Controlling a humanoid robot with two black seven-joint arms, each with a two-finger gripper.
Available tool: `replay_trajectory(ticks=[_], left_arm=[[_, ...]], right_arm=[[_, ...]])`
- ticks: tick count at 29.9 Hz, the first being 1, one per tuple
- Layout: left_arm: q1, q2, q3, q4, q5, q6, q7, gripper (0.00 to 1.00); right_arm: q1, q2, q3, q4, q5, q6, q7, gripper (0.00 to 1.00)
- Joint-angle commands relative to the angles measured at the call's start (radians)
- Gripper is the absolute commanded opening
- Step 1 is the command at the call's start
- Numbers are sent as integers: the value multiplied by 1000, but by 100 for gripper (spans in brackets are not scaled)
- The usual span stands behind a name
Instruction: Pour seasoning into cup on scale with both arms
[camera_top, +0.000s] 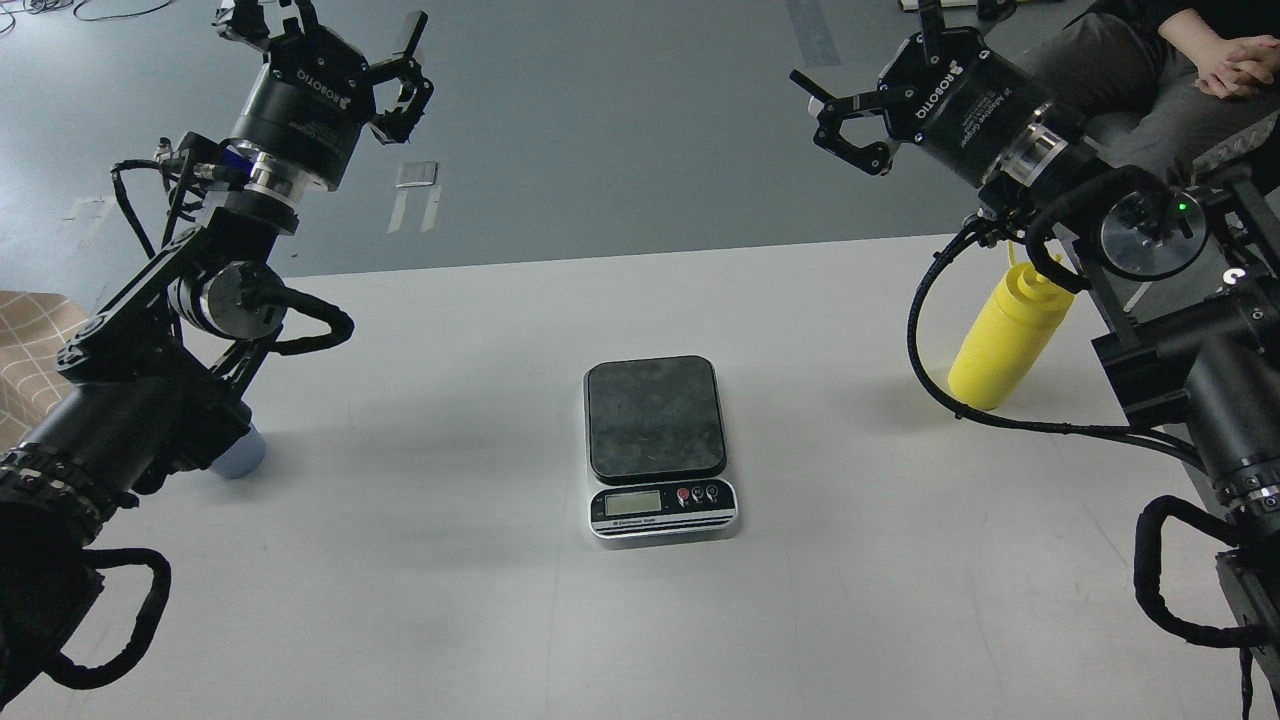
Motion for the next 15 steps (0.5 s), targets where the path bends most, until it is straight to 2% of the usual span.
replay_trajectory(ticks=[1, 7, 12, 15], left_arm=[[-1, 3, 4, 1, 4, 0, 0, 98], [-4, 46, 18, 1, 205, 0, 0, 98], [-7, 104, 18, -2, 475, 0, 0, 98], [-5, 146, 19, -47, 570, 0, 0, 98]], right_arm=[[0, 0, 1, 0, 0, 0, 0, 100], [0, 2, 4, 0, 0, 0, 0, 100], [0, 2, 4, 0, 0, 0, 0, 100], [0, 2, 4, 0, 0, 0, 0, 100]])
